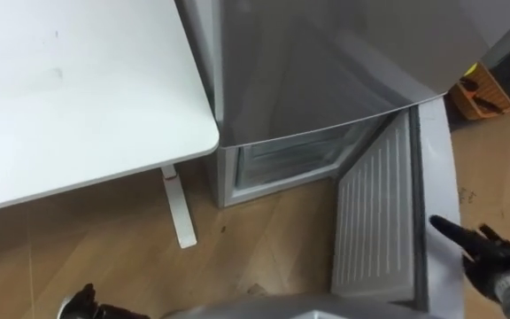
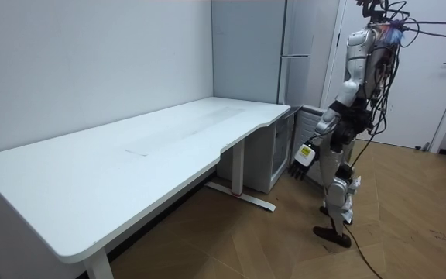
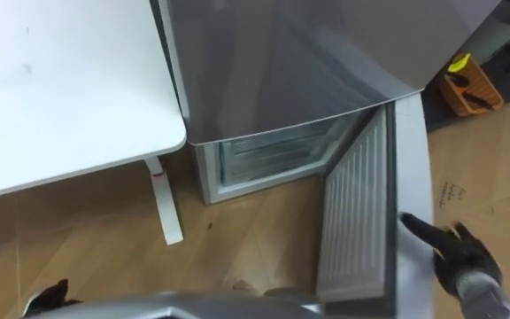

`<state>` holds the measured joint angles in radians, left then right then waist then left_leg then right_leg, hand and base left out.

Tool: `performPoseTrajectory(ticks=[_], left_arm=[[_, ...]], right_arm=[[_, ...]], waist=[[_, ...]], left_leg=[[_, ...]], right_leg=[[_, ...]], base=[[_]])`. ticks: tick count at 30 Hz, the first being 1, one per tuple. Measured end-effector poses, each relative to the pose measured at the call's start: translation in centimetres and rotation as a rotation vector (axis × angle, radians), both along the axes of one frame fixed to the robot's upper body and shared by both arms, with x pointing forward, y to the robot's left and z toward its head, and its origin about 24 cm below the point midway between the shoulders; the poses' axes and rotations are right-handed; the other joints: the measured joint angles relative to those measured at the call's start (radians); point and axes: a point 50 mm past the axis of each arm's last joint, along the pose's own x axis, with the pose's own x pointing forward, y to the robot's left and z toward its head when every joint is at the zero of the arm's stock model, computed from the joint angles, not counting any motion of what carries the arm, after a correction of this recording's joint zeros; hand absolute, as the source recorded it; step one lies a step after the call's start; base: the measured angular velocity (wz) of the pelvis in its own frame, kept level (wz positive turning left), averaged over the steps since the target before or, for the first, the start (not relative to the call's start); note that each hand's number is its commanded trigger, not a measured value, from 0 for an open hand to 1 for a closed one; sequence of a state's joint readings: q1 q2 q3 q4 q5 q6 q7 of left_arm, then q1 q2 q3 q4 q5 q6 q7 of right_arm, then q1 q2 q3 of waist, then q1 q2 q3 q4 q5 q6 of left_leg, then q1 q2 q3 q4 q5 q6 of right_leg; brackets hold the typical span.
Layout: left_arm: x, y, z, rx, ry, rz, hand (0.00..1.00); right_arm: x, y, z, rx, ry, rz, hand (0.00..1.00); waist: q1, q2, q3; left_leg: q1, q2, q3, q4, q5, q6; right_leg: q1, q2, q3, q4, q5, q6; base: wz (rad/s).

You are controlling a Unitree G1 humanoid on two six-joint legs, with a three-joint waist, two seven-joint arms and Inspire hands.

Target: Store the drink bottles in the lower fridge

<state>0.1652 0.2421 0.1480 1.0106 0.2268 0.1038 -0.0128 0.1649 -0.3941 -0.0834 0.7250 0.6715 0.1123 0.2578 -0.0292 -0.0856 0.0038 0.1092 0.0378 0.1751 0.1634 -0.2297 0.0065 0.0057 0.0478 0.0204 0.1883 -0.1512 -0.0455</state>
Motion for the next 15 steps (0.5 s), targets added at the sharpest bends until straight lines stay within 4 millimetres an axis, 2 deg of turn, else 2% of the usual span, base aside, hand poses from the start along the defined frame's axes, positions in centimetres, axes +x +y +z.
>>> performPoseTrajectory(ticks=[2,3,4,5,10,14,15], left_arm=[[0.7,-0.2,0.0,0.004,0.004,-0.057,0.0],[1.4,-1.0,-0.2,-0.008,-0.001,-0.087,0.0],[1.7,-1.5,-0.3,-0.018,-0.005,-0.104,0.0],[2.0,-2.0,-0.4,-0.026,-0.006,-0.126,0.0],[2.7,-2.4,-0.4,-0.016,-0.016,-0.158,0.0],[2.7,-2.9,-0.5,-0.027,-0.016,-0.157,0.0],[2.7,-3.0,-0.5,-0.029,-0.017,-0.157,0.0]], right_arm=[[0.8,1.9,0.2,0.011,-0.011,0.118,0.0],[1.3,2.6,0.5,0.009,-0.028,0.153,0.0],[1.4,2.5,0.6,0.006,-0.036,0.148,0.0],[1.8,3.0,0.8,0.012,-0.054,0.162,0.0],[2.9,5.7,1.1,0.07,-0.103,0.248,0.0],[4.4,9.3,2.1,0.167,-0.201,0.425,0.0],[4.7,10.3,2.4,0.201,-0.227,0.464,0.0]], waist=[[0.016,-0.001,-0.0002],[0.028,0.006,-0.0015],[0.038,0.008,-0.0043],[0.042,0.012,-0.0025],[0.066,0.008,-0.0034],[0.072,0.014,-0.0014],[0.084,0.015,-0.0007]], left_leg=[[-0.012,0.005,0.004,0.004,-0.001,-0.004],[-0.02,0.004,0.008,0.003,0.0,-0.006],[-0.027,0.003,0.015,0.003,0.001,-0.005],[-0.032,0.002,0.015,0.003,0.002,-0.002],[-0.028,0.006,0.012,0.002,0.002,-0.003],[-0.028,0.004,-0.015,0.003,0.003,-0.004],[-0.026,0.004,-0.019,0.003,0.003,-0.004]], right_leg=[[-0.01,0.006,0.006,-0.001,0.006,-0.004],[-0.019,0.006,0.012,-0.002,0.016,-0.002],[-0.023,0.005,0.017,-0.002,0.021,0.0],[-0.027,0.006,0.021,-0.003,0.026,0.002],[-0.022,0.01,0.018,-0.005,0.028,0.0],[-0.009,0.006,-0.006,-0.022,0.029,-0.002],[-0.005,0.006,-0.009,-0.026,0.029,-0.002]], base=[[-0.16],[-0.2],[-0.26],[-0.24],[-0.02],[0.18],[0.18]])
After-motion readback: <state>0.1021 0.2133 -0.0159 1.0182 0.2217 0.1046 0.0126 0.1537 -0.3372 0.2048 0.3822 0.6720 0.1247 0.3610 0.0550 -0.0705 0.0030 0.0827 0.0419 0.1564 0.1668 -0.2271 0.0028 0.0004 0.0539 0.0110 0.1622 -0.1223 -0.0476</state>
